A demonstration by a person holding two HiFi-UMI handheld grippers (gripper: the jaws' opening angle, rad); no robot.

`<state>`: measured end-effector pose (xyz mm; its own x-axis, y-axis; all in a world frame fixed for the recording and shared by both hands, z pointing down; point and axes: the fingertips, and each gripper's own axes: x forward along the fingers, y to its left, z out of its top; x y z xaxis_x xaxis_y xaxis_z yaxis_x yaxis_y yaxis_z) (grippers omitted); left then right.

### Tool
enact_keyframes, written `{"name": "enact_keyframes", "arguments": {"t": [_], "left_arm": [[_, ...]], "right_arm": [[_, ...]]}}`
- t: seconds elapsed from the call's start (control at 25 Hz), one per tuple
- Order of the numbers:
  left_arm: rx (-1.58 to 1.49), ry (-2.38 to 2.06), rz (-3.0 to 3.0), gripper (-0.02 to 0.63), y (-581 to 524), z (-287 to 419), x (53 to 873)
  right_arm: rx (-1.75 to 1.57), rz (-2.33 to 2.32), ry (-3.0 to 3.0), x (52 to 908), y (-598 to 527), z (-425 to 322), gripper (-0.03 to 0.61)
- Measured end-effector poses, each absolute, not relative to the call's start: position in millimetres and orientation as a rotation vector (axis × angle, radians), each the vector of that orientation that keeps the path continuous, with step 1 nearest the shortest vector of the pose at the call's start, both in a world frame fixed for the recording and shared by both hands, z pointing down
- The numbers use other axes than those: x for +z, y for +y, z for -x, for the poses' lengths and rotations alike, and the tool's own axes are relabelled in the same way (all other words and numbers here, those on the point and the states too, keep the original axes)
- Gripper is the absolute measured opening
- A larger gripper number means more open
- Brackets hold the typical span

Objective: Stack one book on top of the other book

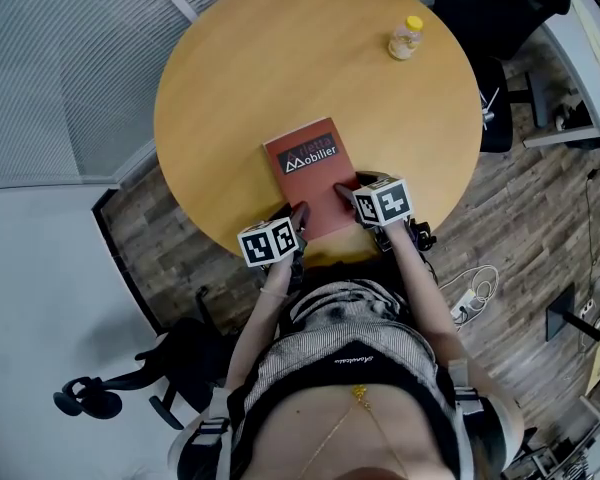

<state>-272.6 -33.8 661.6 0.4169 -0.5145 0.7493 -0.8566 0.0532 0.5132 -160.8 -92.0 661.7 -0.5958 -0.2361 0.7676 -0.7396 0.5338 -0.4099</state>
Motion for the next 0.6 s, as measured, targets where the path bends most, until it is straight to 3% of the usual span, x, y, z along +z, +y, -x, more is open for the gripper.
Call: {"name": "enact_keyframes", "arguments": {"t": [0.6], "left_arm": [[0.388, -1.232, -1.614, 0.183, -35.7, 272.2, 660.8]], "right_arm": [[0.986, -0.785, -2.139, 660.9, -93.6, 162.0, 0.216]]}}
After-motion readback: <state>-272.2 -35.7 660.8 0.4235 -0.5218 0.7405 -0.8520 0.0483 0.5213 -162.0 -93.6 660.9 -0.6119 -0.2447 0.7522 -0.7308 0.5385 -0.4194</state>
